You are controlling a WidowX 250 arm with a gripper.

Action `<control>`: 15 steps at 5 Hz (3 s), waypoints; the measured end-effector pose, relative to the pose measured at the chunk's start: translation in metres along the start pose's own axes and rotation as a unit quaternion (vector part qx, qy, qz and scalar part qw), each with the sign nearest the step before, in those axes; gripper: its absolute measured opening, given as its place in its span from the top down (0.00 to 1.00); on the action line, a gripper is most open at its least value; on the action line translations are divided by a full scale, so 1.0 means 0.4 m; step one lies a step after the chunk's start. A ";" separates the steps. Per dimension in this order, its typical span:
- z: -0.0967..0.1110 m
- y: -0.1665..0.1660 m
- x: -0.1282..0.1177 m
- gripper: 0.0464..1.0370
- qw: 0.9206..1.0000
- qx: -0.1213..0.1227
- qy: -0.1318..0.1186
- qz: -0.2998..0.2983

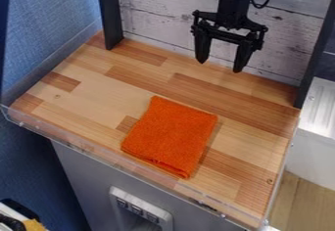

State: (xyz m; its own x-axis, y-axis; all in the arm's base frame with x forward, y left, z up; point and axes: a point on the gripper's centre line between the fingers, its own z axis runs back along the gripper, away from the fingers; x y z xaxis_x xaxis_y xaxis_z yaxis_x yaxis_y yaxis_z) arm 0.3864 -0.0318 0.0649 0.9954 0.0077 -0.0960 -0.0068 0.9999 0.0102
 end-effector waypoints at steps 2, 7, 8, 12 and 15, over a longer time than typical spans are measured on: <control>-0.032 0.002 -0.060 0.04 0.994 -0.003 -0.002 -0.112; -0.025 0.100 -0.242 0.04 0.903 0.003 -0.070 -0.424; -0.021 0.105 -0.267 0.04 0.891 -0.001 -0.060 -0.450; -0.020 0.116 -0.318 0.65 0.874 -0.010 -0.018 -0.485; -0.053 0.099 -0.309 0.99 0.875 0.038 -0.012 -0.482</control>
State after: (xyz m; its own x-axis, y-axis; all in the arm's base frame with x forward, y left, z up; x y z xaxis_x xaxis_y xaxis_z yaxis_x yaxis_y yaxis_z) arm 0.2611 0.0070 0.0560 0.5362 -0.8406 -0.0759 0.8432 0.5377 0.0019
